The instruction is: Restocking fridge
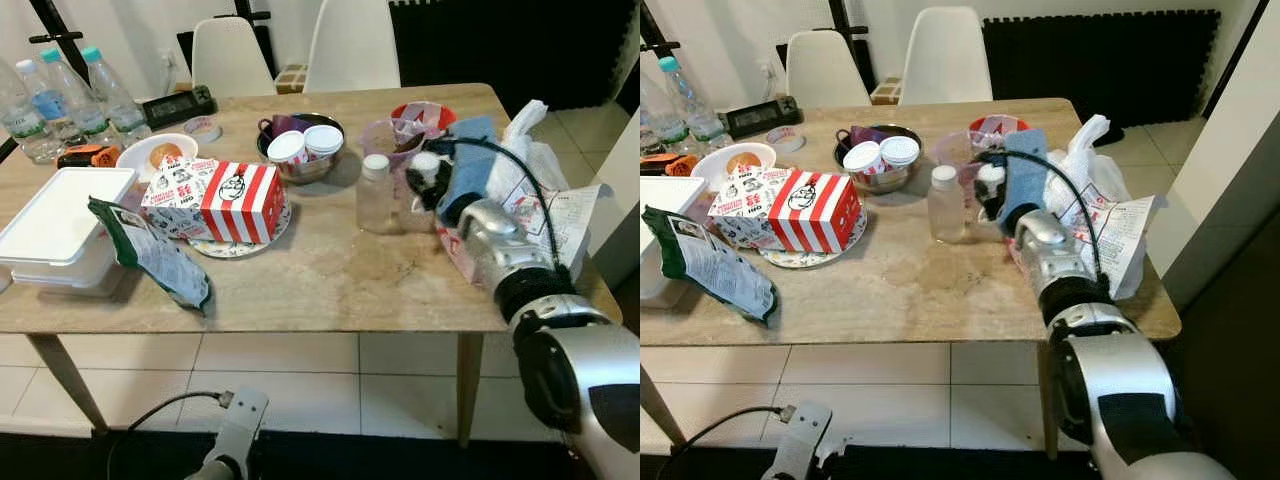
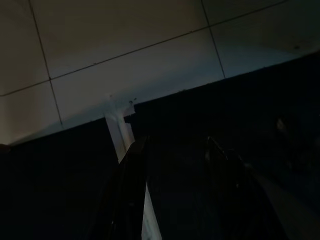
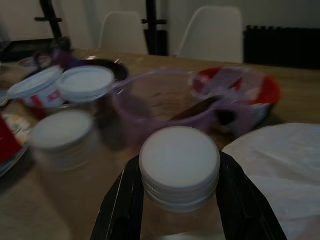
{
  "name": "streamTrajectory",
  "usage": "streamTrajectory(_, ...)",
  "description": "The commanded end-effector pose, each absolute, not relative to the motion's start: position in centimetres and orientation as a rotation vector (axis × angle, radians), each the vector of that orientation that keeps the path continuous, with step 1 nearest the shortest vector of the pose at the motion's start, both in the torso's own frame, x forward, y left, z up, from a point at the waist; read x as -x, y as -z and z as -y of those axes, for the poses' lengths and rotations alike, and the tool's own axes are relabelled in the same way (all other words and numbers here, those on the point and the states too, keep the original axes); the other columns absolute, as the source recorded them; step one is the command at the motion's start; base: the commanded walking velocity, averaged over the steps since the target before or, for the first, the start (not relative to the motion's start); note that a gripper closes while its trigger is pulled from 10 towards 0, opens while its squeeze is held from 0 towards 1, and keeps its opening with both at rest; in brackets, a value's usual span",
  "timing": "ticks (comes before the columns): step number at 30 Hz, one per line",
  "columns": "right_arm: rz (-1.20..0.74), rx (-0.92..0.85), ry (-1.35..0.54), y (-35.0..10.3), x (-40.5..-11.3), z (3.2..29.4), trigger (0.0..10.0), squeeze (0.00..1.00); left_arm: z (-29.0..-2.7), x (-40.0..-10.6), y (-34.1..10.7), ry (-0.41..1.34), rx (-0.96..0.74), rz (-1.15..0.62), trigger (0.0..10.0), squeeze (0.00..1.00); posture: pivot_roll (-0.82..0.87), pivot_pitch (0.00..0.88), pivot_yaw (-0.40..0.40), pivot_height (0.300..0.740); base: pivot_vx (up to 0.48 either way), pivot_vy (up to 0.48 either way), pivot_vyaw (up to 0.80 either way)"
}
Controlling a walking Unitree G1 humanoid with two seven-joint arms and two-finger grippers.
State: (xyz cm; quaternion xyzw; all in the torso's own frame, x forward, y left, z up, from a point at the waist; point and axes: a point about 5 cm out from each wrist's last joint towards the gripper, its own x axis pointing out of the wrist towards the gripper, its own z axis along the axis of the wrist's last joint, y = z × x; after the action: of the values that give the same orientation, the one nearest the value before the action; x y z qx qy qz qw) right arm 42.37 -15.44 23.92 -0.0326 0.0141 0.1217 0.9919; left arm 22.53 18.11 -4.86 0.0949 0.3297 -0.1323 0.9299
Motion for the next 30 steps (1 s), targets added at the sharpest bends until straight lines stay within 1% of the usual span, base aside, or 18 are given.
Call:
streamTrajectory(1,0.056,0.062,-0.264,-26.3,-42.5,15.6,0.0,0.00,-17.9,-22.1,5.3,0.268,-0.183,-0.709,10.0,0.00,-0.03,0.129,0.058,0.726,0.000,0.000,0.00)
streamTrajectory(3,0.093,0.074,-0.290,-27.6,-42.4,16.2,0.0,0.00,-17.6,-22.6,5.2,0.271,-0.181,-0.705,10.0,0.00,-0.05,0.099,0.063,0.726,0.000,0.000,0.00)
streamTrajectory(7,0.106,0.080,-0.298,-28.0,-42.4,16.4,0.0,0.00,-17.4,-22.7,5.1,0.272,-0.180,-0.704,10.0,0.00,-0.05,0.087,0.066,0.726,0.000,0.000,0.00)
streamTrajectory(9,0.148,0.072,-0.351,-29.7,-42.0,17.3,0.0,0.00,-16.8,-23.2,5.0,0.283,-0.174,-0.707,10.0,0.00,-0.07,0.047,0.076,0.726,0.000,0.000,0.00)
streamTrajectory(11,0.180,-0.025,-0.437,-30.8,-41.5,17.7,0.0,0.00,-16.4,-23.4,5.0,0.291,-0.173,-0.715,10.0,0.00,-0.08,0.029,0.085,0.726,0.000,0.000,0.00)
streamTrajectory(13,0.193,-0.089,-0.480,-31.1,-41.2,17.7,0.0,0.00,-16.3,-23.4,5.1,0.294,-0.174,-0.720,10.0,0.00,-0.08,0.022,0.084,0.726,0.000,0.000,0.00)
streamTrajectory(17,0.206,-0.196,-0.556,-31.1,-40.6,17.6,0.0,0.00,-16.1,-23.5,5.1,0.293,-0.171,-0.723,10.0,0.00,-0.08,0.009,0.079,0.726,0.000,0.000,0.00)
streamTrajectory(18,0.206,-0.196,-0.556,-31.1,-40.6,17.6,0.0,0.00,-16.1,-23.5,5.1,0.293,-0.171,-0.723,10.0,0.00,-0.08,0.009,0.079,0.726,0.000,0.000,0.00)
streamTrajectory(21,0.210,-0.315,-0.654,-30.7,-39.8,17.1,0.0,0.00,-16.1,-23.5,5.1,0.286,-0.164,-0.725,10.0,0.00,-0.08,0.005,0.077,0.726,0.000,0.000,0.00)
streamTrajectory(22,0.210,-0.315,-0.654,-30.7,-39.8,17.1,0.0,0.00,-16.1,-23.5,5.1,0.286,-0.164,-0.725,10.0,0.00,-0.08,0.005,0.077,0.726,0.000,0.000,0.00)
streamTrajectory(24,0.193,-0.401,-0.815,-30.1,-38.3,16.4,0.0,0.00,-16.2,-23.4,5.2,0.279,-0.158,-0.730,10.0,0.00,-0.08,0.005,0.077,0.726,0.000,0.000,0.00)
streamTrajectory(25,0.193,-0.401,-0.815,-30.1,-38.3,16.4,0.0,0.00,-16.2,-23.4,5.2,0.279,-0.158,-0.730,10.0,0.00,-0.08,0.005,0.077,0.726,0.000,0.000,0.00)
streamTrajectory(26,0.163,-0.424,-0.980,-29.4,-36.4,15.7,0.0,0.00,-16.4,-23.2,5.3,0.276,-0.155,-0.739,10.0,0.00,-0.08,0.010,0.070,0.726,0.000,0.000,0.00)
streamTrajectory(27,0.163,-0.424,-0.980,-29.4,-36.4,15.7,0.0,0.00,-16.4,-23.2,5.3,0.276,-0.155,-0.739,10.0,0.00,-0.08,0.010,0.070,0.726,0.000,0.000,0.00)
streamTrajectory(29,0.126,-0.401,-1.096,-28.5,-34.9,15.1,0.0,0.00,-16.5,-22.9,5.5,0.274,-0.154,-0.748,10.0,0.00,-0.08,0.016,0.070,0.726,0.000,0.000,0.00)
streamTrajectory(30,0.126,-0.401,-1.096,-28.5,-34.9,15.1,0.0,0.00,-16.5,-22.9,5.5,0.274,-0.154,-0.748,10.0,0.00,-0.08,0.016,0.070,0.726,0.000,0.000,0.00)
